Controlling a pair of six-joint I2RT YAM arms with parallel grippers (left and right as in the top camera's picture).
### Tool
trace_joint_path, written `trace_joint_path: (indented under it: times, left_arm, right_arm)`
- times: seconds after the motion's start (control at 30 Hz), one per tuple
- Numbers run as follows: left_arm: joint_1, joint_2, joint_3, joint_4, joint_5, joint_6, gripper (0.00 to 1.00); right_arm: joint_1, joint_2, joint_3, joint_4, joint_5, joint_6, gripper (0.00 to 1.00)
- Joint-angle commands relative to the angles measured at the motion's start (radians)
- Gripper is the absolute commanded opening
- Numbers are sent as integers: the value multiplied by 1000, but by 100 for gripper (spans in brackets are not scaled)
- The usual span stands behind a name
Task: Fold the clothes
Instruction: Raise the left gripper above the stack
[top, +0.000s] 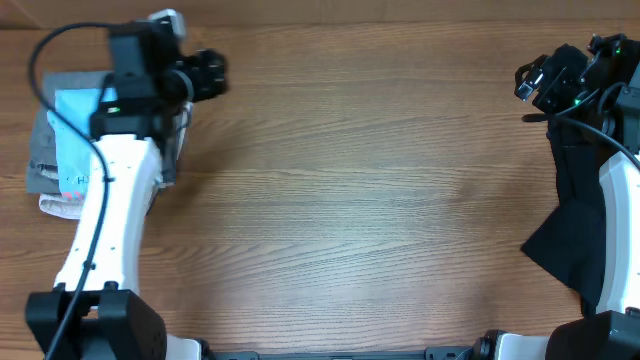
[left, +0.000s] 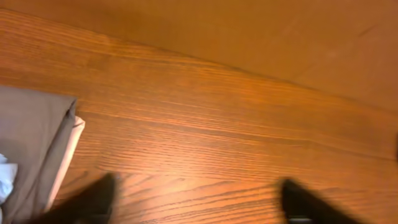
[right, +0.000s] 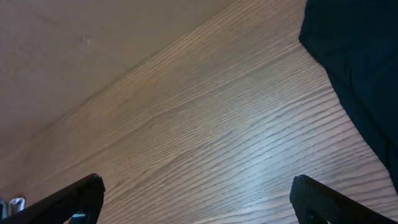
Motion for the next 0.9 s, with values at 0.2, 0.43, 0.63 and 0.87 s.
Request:
trace_joint_path:
  times: [0.2,0.43,0.63,0.87]
  left_arm:
    - [-78,24,-2,-3,-206,-9,100]
    - [-77,24,-2,-3,-206,-9,100]
    - [-77,24,-2,-2,-206,-9,100]
    - [-77,24,-2,-3,-206,-9,100]
  right_arm:
    - [0,-4,-3,3,1,0,100]
    - [0,-4,-3,3,1,0,100]
    - [0,-4,-3,3,1,0,100]
    - [12,-61,-10,-2,1,0,100]
